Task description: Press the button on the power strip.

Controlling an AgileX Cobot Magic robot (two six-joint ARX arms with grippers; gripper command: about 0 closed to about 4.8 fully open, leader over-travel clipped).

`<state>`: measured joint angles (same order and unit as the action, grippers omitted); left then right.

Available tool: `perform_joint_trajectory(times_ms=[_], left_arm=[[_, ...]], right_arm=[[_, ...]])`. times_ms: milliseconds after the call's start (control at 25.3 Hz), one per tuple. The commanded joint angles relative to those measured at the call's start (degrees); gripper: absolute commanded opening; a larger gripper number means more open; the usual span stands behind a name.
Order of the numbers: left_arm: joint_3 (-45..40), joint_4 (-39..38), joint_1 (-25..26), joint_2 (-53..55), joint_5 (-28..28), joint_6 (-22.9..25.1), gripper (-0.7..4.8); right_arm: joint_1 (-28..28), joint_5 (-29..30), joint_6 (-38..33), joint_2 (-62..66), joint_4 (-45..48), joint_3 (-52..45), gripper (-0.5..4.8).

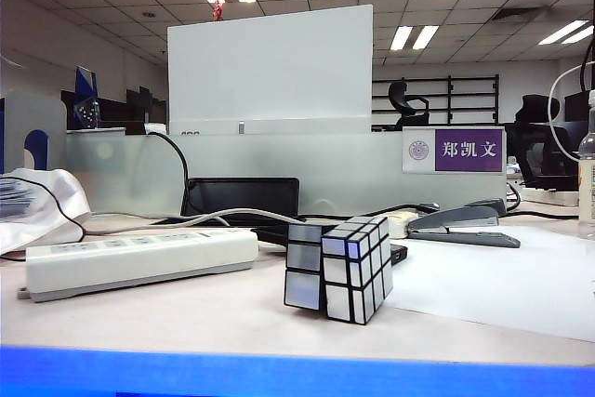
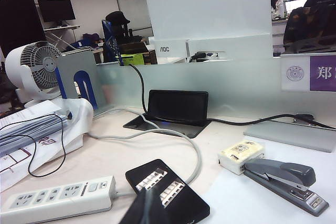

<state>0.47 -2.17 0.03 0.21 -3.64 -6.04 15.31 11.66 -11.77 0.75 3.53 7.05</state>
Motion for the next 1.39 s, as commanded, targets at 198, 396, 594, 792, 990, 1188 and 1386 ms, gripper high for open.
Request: perform_joint_trajectory(times_ms=[198,396,594,792,990,1188,1386], left_arm=[[0.07,0.55,0.02,-0.09,-0.13,0.02,-0.05],[0.07,0.55,0.02,-0.09,-0.13,0.02,-0.05],[0.07,0.61,0.02,-0.09,-0.50,2.84,-0.05],[0.07,-0.76,0.02,-0.09,-3.02,8.20,-0.05],[0.07,-0.98,0.02,-0.09,0.92,9.09,0.87],[0.07,-0.94,0.02,-0.09,2.84,8.70,0.92],[0.07,-0.92,-0.02,-0.09,4.13,8.39,0.92]], right_arm=[[0.07,0.02,-0.20,-0.04,0.55,0.28,0.00],[0.07,0.02,-0.20,-0.04,0.55,0.28,0.00],[0.07,0.02,-0.20,-0.04,0.57,0.28,0.00],[0.07,0.02,-0.20,-0.04,0.57,0.28,0.00],[0.07,0.02,-0.20,-0.07,0.52,0.28,0.00],[0.07,0.02,-0.20,-0.07,0.55,0.28,0.00],[0.07,0.02,-0.20,-0.07,0.55,0.28,0.00]])
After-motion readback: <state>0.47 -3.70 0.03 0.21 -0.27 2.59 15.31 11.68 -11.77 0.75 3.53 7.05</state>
